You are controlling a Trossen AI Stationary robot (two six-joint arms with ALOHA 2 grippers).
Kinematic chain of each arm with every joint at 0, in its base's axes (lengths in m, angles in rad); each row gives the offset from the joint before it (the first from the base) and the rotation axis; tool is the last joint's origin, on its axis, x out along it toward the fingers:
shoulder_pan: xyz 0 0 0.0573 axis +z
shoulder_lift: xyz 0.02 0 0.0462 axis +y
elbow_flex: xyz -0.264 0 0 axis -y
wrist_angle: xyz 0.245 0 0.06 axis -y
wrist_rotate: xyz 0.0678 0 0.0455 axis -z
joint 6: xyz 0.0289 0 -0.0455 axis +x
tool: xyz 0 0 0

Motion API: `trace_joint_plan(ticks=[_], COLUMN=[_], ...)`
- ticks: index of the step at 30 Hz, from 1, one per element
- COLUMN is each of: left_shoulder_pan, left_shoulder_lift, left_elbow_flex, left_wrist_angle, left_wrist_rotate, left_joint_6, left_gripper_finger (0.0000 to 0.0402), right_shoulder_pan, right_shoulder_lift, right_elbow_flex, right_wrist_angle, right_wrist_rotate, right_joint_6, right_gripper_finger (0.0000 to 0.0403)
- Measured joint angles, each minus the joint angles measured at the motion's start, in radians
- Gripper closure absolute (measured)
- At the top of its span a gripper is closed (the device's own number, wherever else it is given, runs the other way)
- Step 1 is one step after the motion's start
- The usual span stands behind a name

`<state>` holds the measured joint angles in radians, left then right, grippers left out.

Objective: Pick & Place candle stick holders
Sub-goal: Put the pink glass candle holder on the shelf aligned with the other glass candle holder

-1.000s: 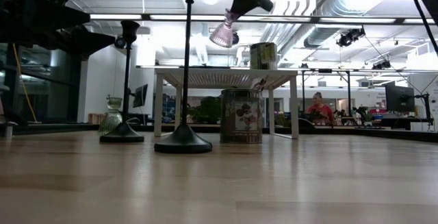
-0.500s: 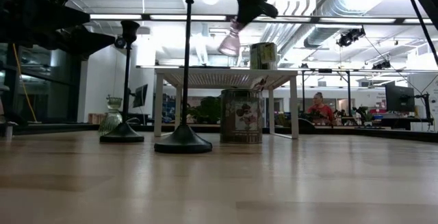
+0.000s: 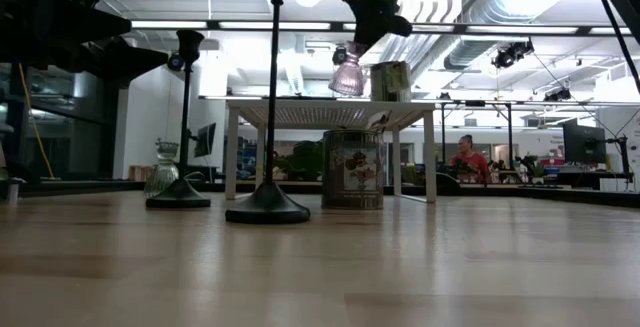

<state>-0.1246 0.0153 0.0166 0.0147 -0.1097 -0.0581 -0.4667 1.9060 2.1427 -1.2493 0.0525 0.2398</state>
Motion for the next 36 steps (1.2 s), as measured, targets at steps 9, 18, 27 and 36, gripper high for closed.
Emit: trace_joint_plan(ticks=[9, 18, 27, 36], left_shoulder_pan=[0.0, 0.0, 0.0, 0.0], left_shoulder_lift=[0.0, 0.0, 0.0, 0.0], left_elbow_flex=[0.0, 0.0, 0.0, 0.0], left_wrist_angle=[0.0, 0.0, 0.0, 0.0], left_wrist_rotate=[0.0, 0.001, -0.001, -0.002], left_joint_6=[0.0, 0.0, 0.0, 0.0], left_gripper_finger=[0.0029, 0.0029, 0.0029, 0.0029], right_shoulder_pan=[0.0, -0.021, -0.03, -0.033], right_shoulder_lift=[0.002, 0.018, 0.031, 0.031], right_elbow_flex=[-0.071, -0.085, -0.085, -0.085], right_wrist_angle=[0.088, 0.114, 0.125, 0.123], right_wrist_rotate=[-0.059, -0.052, -0.051, -0.048], right_joint_6=[-0.002, 0.003, -0.001, -0.027], right_gripper_finger=[0.0385, 0.0382, 0.0381, 0.0363])
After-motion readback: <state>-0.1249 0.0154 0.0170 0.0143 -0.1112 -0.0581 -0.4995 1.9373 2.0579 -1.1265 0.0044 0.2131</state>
